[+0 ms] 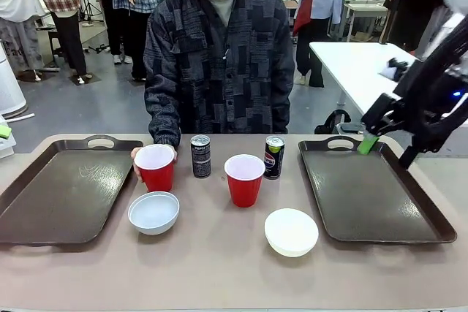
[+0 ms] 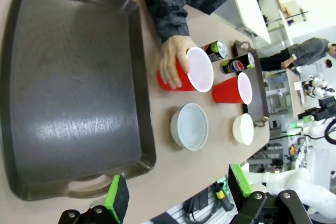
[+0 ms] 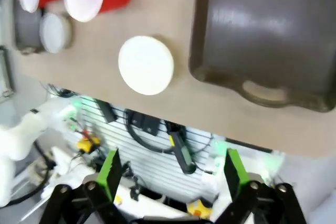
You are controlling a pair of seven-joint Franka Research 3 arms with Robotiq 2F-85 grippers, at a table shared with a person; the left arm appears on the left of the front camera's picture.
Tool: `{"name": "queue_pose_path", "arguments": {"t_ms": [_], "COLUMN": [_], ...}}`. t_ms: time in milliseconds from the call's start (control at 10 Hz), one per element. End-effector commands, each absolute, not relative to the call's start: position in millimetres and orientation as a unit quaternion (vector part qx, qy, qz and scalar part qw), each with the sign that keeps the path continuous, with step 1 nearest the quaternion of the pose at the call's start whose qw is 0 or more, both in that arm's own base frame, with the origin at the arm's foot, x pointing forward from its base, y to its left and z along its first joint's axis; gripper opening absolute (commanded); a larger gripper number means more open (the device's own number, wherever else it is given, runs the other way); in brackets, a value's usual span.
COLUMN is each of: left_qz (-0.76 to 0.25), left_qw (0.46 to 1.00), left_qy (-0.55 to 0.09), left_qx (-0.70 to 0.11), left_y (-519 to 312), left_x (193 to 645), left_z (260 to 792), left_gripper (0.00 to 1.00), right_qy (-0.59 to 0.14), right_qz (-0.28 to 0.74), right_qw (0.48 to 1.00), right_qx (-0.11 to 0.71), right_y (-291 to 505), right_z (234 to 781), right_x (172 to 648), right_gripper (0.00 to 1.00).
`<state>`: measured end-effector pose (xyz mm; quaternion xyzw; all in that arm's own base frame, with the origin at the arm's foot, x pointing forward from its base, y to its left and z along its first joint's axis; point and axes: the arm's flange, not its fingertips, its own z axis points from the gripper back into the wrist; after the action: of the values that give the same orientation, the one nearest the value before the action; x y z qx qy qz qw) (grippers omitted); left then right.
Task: Prepare tableware on both trays.
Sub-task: Pick up a Picnic Bowl from the table and place it on a Handle tray.
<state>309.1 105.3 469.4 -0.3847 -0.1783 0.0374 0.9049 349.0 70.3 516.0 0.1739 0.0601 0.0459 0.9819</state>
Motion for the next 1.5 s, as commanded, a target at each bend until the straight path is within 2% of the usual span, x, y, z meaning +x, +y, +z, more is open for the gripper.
{"name": "queue_pose_path", "arguments": {"t_ms": [0,100,200,600,700,1000,1400], "left_qz": [0.037,0.037,0.037,0.037,0.037,0.037,0.037], "left_qw": [0.901,0.901,0.901,0.901,0.901,0.901,0.901], "left_qy": [-0.183,-0.183,-0.183,-0.183,-0.183,-0.183,-0.183], "left_qx": [-0.392,-0.392,-0.392,-0.392,-0.392,-0.392,-0.392], "left_y": [106.8,106.8,106.8,106.8,106.8,106.8,106.8], "left_x": [310.5,310.5,310.5,310.5,310.5,310.5,310.5], "left_z": [469.4,469.4,469.4,469.4,469.4,469.4,469.4], "left_gripper": [1.00,1.00,1.00,1.00,1.00,1.00,1.00], "right_qy": [0.113,0.118,0.085,0.085,0.083,0.060,0.048], "right_qz": [0.042,0.049,0.047,0.047,0.042,0.040,0.060], "right_qw": [0.987,0.988,0.985,0.985,0.987,0.997,0.997], "right_qx": [0.106,0.090,0.140,0.140,0.132,0.031,0.003], "right_y": [92.7,103.3,87.5,87.5,85.3,166.3,201.0], "right_z": [492.9,478.7,501.9,501.9,500.9,455.0,422.4], "right_x": [371.2,377.1,354.8,354.8,357.9,355.5,334.3], "right_gripper": [1.00,1.00,1.00,1.00,1.00,1.00,1.00]}}
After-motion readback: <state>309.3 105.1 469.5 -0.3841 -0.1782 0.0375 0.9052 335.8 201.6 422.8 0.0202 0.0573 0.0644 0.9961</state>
